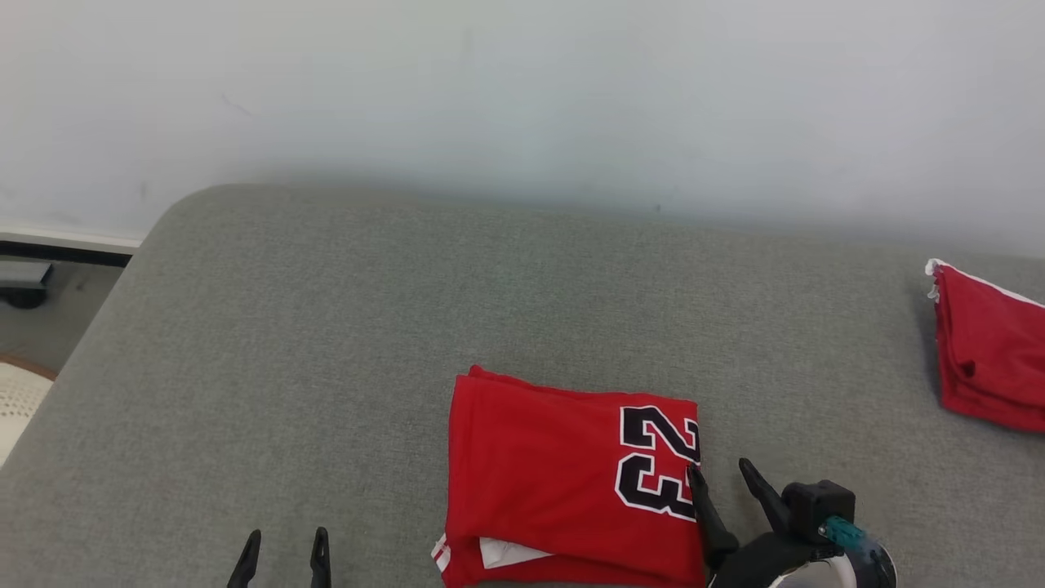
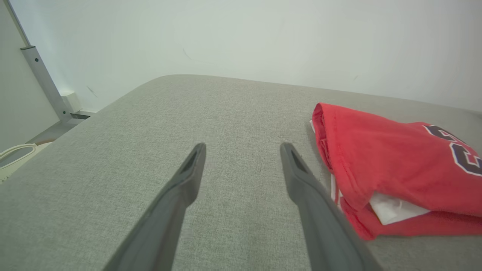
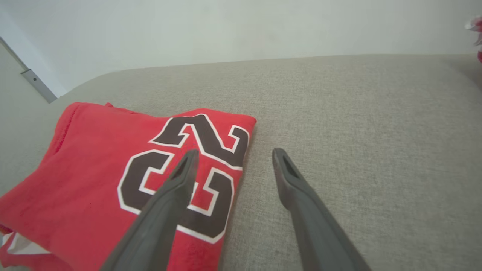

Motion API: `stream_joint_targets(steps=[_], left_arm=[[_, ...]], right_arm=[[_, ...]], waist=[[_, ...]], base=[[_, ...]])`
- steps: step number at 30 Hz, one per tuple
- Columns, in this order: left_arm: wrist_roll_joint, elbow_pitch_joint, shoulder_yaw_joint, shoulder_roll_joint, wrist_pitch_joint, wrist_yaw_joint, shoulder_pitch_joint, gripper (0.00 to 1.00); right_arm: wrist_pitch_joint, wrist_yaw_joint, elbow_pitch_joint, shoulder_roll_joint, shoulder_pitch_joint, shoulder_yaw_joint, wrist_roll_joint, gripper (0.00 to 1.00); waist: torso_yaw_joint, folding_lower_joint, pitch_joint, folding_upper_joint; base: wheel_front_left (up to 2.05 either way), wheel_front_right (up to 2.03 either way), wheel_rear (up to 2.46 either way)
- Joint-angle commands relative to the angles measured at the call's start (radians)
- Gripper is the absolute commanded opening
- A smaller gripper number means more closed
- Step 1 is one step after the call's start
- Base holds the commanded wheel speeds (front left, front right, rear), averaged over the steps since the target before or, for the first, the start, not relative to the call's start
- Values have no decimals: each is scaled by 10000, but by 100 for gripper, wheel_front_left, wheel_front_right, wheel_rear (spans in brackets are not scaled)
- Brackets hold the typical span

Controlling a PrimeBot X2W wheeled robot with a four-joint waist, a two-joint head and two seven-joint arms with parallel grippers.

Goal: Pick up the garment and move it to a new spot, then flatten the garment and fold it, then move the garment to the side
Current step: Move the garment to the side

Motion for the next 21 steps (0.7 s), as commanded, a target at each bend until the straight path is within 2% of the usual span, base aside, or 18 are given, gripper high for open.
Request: stream_joint_targets(steps=[1, 4, 13, 14, 15, 16, 17, 21], left_arm=[[-123, 44, -55, 1, -22, -23, -137, 100], [-123, 86, -134, -1, -22, -45, -178, 100], [-200, 166, -200, -3, -22, -32, -185, 100], [-209, 177, -204, -1, -22, -29, -195, 100], [-201, 180, -201, -1, -22, -21, -205, 100], [-186, 183, -194, -1, -22, -19, -216, 100], [-196, 181, -185, -3, -22, -18, -226, 100], [-247, 155, -146, -1, -22, 0, -263, 100]], right_arm=[[-7, -19, 433, -10, -274, 5, 124, 100], [-8, -20, 1738, -4, -861, 188, 613, 100], [141, -20, 4026, -2, -1647, 1736, 2736, 100], [175, -20, 4072, 10, -1694, 1956, 3059, 51], [173, -20, 4153, 18, -1756, 2166, 3267, 33], [158, -20, 4240, 27, -1819, 2355, 3396, 4], [127, -20, 4291, 28, -1869, 2492, 3546, 0], [31, -20, 4542, -7, -2260, 2709, 3633, 0]], waist=[[283, -1, -9, 0], [481, -1, -13, 0], [655, -1, 8, 0], [659, -1, 11, 0], [657, -1, 13, 0], [655, -1, 17, 0], [650, -1, 17, 0], [600, -1, 48, 0]], base=[[0, 0, 0], [0, 0, 0], [0, 0, 0], [0, 0, 0], [0, 0, 0], [0, 0, 0], [0, 0, 0], [0, 0, 0]])
